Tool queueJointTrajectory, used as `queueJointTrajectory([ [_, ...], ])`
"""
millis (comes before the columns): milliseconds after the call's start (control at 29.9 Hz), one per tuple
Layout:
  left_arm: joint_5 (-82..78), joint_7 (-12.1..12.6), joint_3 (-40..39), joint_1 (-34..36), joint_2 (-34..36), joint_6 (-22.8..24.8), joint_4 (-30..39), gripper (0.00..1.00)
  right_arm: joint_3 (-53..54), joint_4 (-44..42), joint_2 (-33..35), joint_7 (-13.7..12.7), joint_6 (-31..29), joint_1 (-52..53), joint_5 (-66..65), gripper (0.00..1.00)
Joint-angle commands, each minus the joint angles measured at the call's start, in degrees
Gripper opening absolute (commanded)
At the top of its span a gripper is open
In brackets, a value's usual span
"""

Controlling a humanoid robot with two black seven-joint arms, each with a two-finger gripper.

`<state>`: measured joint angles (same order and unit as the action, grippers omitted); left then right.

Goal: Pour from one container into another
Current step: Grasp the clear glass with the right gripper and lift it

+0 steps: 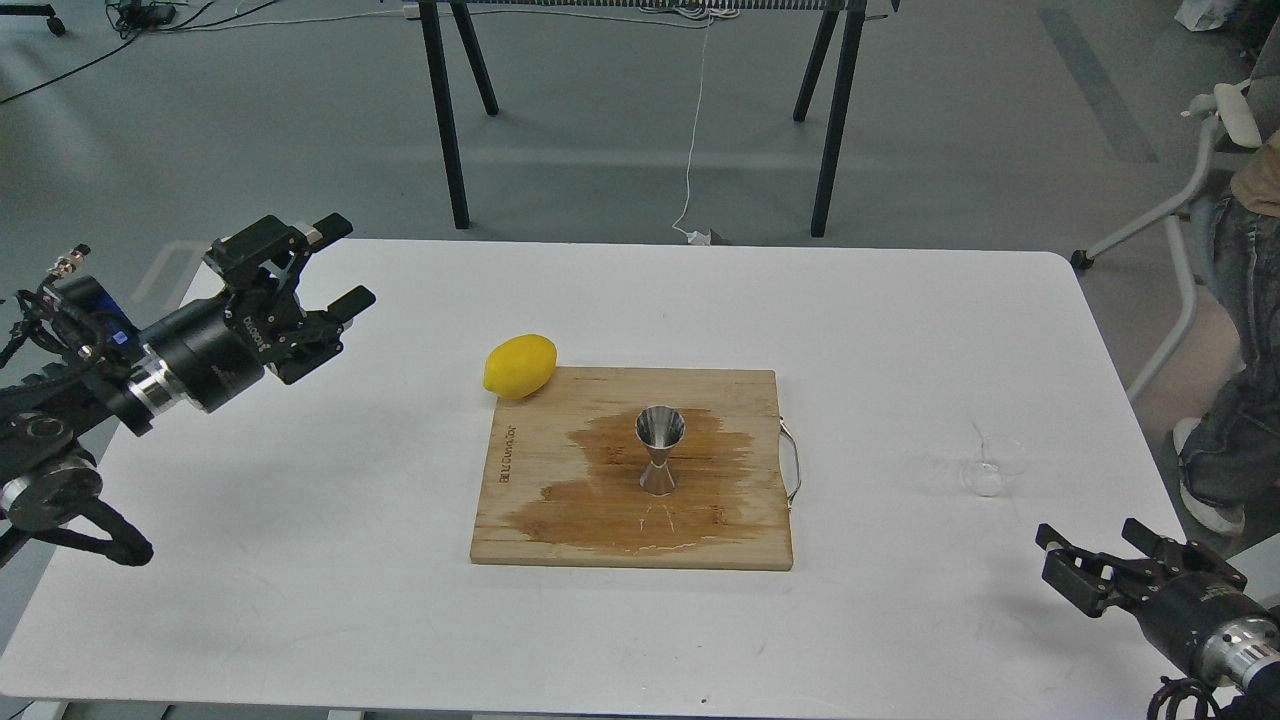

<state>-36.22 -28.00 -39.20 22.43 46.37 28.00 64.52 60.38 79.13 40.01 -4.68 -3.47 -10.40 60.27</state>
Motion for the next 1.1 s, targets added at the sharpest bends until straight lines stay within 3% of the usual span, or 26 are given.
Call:
queueJointTrajectory([
  [0,0.0,0.0,0.1,-0.1,0.0,0.0,0.0,0.92,0.0,-1.7,-2.0,0.0,4.3,3.1,-2.9,0.98],
  [502,0.0,0.0,0.1,-0.5,-0.1,0.0,-0.1,0.92,0.0,-8.3,-10.0,0.0,11.5,10.9,-8.9,0.98],
  [1070,0.0,0.0,0.1,-0.7,-0.1,0.0,-0.2,0.92,-0.2,-18.3,-15.5,-0.3,12.4,18.8,-12.0,0.98],
])
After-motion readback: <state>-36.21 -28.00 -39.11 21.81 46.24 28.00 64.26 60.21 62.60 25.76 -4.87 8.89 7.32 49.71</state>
